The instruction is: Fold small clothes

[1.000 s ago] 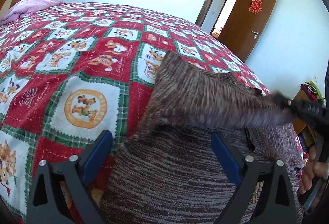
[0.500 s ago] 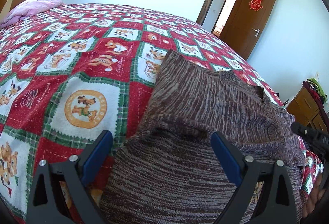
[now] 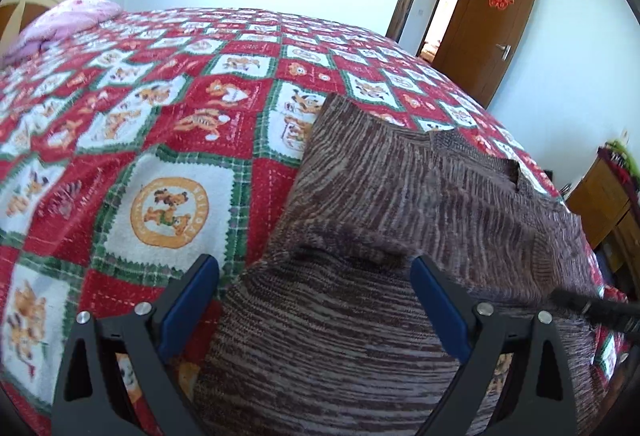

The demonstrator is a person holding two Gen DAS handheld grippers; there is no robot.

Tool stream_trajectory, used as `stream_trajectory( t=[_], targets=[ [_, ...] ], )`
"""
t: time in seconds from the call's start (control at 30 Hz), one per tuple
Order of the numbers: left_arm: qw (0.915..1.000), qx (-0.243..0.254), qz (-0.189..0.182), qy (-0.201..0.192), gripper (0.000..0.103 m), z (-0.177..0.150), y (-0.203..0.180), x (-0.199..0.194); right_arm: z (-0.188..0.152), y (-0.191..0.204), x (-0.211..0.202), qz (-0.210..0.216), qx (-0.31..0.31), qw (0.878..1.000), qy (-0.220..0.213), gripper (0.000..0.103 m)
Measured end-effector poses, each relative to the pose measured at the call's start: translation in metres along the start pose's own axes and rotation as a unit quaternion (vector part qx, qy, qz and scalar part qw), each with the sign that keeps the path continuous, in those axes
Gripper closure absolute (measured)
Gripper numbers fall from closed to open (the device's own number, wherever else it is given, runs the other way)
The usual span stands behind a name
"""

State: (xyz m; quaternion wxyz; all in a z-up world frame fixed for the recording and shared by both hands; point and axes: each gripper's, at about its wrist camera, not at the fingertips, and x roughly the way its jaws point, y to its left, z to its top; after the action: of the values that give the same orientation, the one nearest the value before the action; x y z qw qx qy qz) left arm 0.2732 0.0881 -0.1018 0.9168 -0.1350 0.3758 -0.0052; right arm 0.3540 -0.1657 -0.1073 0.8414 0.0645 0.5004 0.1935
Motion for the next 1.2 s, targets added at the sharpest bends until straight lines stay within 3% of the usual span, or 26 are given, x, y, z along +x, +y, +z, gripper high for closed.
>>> stream_trajectory(
  t=[0.03, 0.1, 0.13, 0.17, 0.27, 0.37, 0.4, 0.43, 0.47, 0.5, 0.57, 0.6, 0.67, 0.77, 0.9, 0.93, 1.03, 1.13, 1.2],
  targets=[
    [0.9999, 0.000, -0.012, -0.009, 0.004, 0.001, -0.004, -0.006, 0.003, 0.001, -0.010, -0.006, -0.005, 1.000, -0.021, 0.094],
    [0.9992, -0.004, -0.032, -0.023, 0.004, 0.006, -0.017, -0.015, 0.017, -0.007, -0.027, -0.031, -0.007, 0.997, -0.072, 0.080],
    [0.9991, -0.001, -0.037, -0.023, 0.004, 0.010, -0.025, -0.015, 0.024, -0.011, -0.030, -0.044, -0.003, 0.995, -0.087, 0.053],
    [0.9990, 0.005, -0.041, -0.018, 0.004, 0.014, -0.034, -0.013, 0.032, -0.017, -0.028, -0.055, -0.001, 0.994, -0.098, 0.040],
    [0.9982, 0.038, -0.046, 0.010, 0.004, 0.021, -0.068, 0.006, 0.053, -0.025, -0.008, -0.079, -0.016, 0.993, -0.089, 0.040],
    [0.9952, 0.057, -0.050, 0.061, 0.005, 0.013, -0.091, 0.035, 0.066, -0.026, 0.020, -0.100, -0.039, 0.991, -0.076, 0.045],
    [0.9951, 0.061, -0.039, 0.067, 0.005, 0.007, -0.095, 0.041, 0.068, -0.026, 0.030, -0.102, -0.047, 0.992, -0.066, 0.050],
    [0.9956, 0.072, -0.024, 0.055, 0.005, 0.003, -0.099, 0.040, 0.069, -0.028, 0.038, -0.099, -0.052, 0.992, -0.052, 0.067],
    [0.9942, 0.094, -0.013, 0.051, 0.004, 0.000, -0.105, 0.038, 0.071, -0.028, 0.047, -0.097, -0.059, 0.993, -0.039, 0.075],
    [0.9930, 0.106, -0.014, 0.051, 0.000, -0.002, -0.108, 0.037, 0.071, -0.026, 0.048, -0.101, -0.072, 0.991, -0.046, 0.076],
    [0.9916, 0.114, -0.011, 0.059, 0.000, -0.005, -0.111, 0.038, 0.074, -0.024, 0.044, -0.108, -0.084, 0.989, -0.049, 0.093],
    [0.9911, 0.118, -0.006, 0.062, 0.000, -0.005, -0.111, 0.038, 0.078, -0.026, 0.040, -0.120, -0.078, 0.988, -0.061, 0.095],
    [0.9905, 0.123, 0.001, 0.062, 0.000, -0.006, -0.113, 0.039, 0.085, -0.034, 0.032, -0.145, -0.060, 0.984, -0.089, 0.096],
    [0.9905, 0.124, 0.002, 0.060, 0.000, -0.007, -0.114, 0.039, 0.091, -0.051, 0.036, -0.133, -0.033, 0.987, -0.084, 0.095],
    [0.9910, 0.120, -0.002, 0.060, 0.000, -0.005, -0.117, 0.042, 0.080, -0.053, 0.021, -0.065, -0.020, 0.993, -0.099, 0.095],
    [0.9910, 0.120, -0.001, 0.059, 0.000, -0.005, -0.117, 0.042, 0.078, -0.051, 0.020, -0.048, -0.018, 0.994, -0.093, 0.091],
    [0.9909, 0.121, 0.000, 0.059, 0.000, -0.005, -0.118, 0.043, 0.074, -0.041, 0.029, -0.033, -0.036, 0.996, -0.075, 0.062],
    [0.9909, 0.120, -0.001, 0.060, 0.000, -0.005, -0.117, 0.044, 0.068, -0.031, 0.046, -0.051, -0.066, 0.995, -0.052, 0.061],
    [0.9909, 0.120, -0.001, 0.060, 0.000, -0.005, -0.118, 0.044, 0.064, -0.024, 0.047, -0.074, -0.088, 0.992, -0.060, 0.071]
  ],
)
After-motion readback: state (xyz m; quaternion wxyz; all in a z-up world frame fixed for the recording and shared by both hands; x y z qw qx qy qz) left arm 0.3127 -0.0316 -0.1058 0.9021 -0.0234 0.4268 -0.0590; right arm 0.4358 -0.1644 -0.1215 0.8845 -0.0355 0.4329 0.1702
